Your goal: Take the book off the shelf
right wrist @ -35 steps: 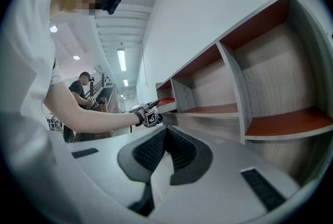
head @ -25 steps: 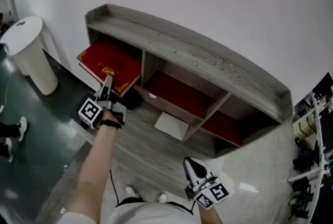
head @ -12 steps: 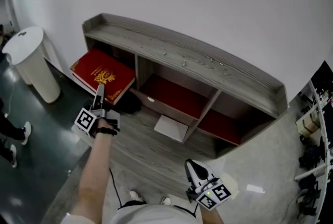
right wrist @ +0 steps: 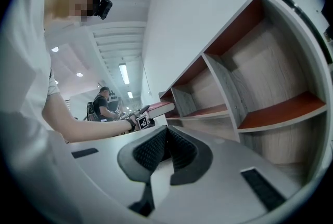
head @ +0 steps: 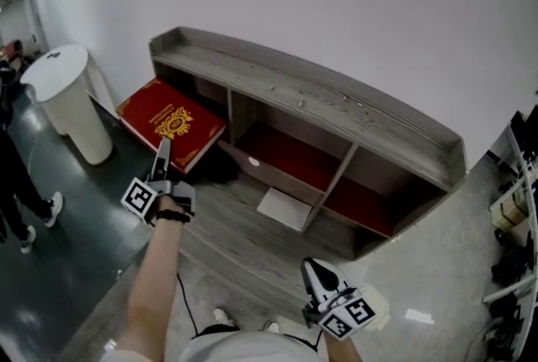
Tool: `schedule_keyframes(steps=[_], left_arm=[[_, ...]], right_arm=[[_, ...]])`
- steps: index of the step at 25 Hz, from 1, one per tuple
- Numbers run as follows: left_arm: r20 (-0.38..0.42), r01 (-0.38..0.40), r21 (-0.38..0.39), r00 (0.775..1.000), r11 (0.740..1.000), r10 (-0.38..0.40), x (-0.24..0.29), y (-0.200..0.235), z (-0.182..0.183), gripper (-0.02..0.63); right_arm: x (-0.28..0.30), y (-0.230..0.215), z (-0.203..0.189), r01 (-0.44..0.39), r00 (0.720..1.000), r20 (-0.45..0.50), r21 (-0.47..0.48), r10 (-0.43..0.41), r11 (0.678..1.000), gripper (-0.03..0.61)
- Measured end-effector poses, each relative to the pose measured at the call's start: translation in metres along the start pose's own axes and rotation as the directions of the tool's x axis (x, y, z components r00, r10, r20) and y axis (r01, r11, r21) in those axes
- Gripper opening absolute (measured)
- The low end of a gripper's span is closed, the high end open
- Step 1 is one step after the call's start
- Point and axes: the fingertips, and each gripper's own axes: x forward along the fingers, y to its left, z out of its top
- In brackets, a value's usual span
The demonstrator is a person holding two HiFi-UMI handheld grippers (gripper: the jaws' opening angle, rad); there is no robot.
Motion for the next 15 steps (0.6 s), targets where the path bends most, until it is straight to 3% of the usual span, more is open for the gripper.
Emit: schedule_keyframes(steps=[10, 15], left_arm=[[-0.098, 0.069, 0.118, 0.994, 0.991, -0.057, -0.044, -0.053, -0.019, 0.27], [-0.086, 0.095, 0.213, 0.993, 0.972, -0.078, -0.073, -0.081, -0.005, 0.265]], right_arm=[[0.018, 0.009, -0.006, -0.125, 0.992, -0.023, 0.02, 0.125, 0.992, 0.023], [0.031, 0.027, -0.015, -0.194, 0.979, -0.053, 0.027, 0.195, 0.981, 0.023]])
